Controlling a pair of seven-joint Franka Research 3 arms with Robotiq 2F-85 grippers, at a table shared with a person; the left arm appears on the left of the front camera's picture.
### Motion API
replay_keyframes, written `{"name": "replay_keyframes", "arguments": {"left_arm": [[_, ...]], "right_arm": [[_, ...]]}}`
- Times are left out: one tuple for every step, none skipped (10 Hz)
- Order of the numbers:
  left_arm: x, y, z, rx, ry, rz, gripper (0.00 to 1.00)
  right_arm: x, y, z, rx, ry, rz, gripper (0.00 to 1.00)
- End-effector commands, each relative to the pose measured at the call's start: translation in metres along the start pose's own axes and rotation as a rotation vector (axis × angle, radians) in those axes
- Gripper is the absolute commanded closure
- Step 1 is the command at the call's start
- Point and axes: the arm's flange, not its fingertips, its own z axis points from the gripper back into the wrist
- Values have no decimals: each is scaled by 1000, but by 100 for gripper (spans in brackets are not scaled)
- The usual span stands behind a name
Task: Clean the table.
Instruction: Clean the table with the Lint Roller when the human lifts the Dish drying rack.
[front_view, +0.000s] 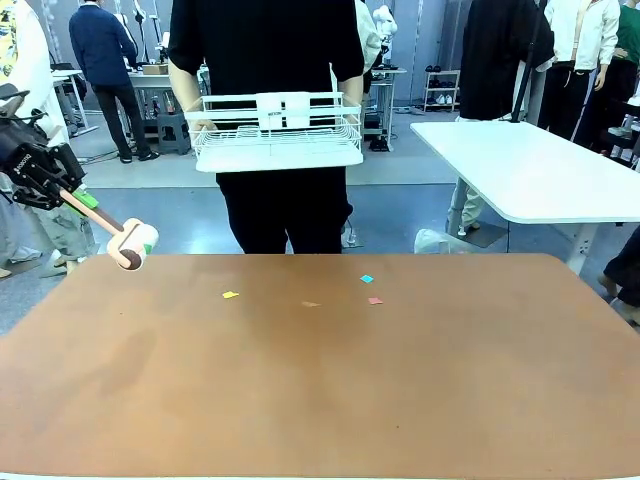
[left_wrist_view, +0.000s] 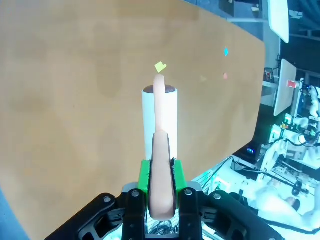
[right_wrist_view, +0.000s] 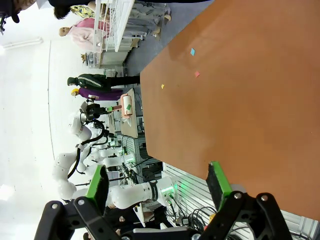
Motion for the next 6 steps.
{"name": "replay_keyframes", "arguments": {"left_arm": [[0,1,1,-2,-2,2,78],[11,11,-18,-43,16,-46,78],[20,15,-32,-69,15,-68,78],[31,19,-43,-85,25,-84,78],[40,23,-56,-75,11,-91,78],[45,28,-65,-67,16,-121,78]], "right_arm": [[-1,3,1,7,-2,4,0],[-1,3,1,7,-2,4,0],[-1,3,1,7,-2,4,0],[-1,3,1,7,-2,4,0],[-1,3,1,7,-2,4,0],[-1,3,1,7,-2,4,0]]}}
